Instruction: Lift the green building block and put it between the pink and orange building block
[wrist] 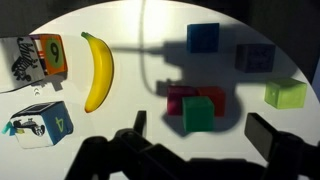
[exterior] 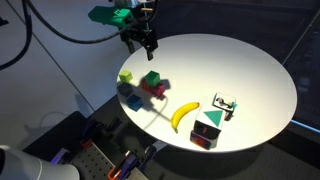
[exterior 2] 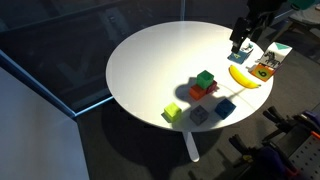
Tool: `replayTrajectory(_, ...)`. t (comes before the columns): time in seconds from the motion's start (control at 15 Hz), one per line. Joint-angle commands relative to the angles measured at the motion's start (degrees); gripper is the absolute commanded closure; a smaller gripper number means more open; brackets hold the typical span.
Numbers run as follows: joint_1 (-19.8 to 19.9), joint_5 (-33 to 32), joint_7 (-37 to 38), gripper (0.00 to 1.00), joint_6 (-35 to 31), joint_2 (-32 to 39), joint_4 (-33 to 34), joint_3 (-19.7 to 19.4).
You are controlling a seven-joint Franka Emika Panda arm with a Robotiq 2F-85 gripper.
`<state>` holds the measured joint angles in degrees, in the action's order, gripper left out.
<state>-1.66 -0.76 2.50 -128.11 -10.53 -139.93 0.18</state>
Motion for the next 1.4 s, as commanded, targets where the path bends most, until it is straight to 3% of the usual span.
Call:
replayTrajectory(0.0, 0.5, 1.8, 1.5, 0.0, -0.5, -3.7, -2.2, 0.2)
replayTrajectory(1.33, 0.5, 1.4, 0.6, 0.0, 0.0, -3.5, -2.7, 0.3)
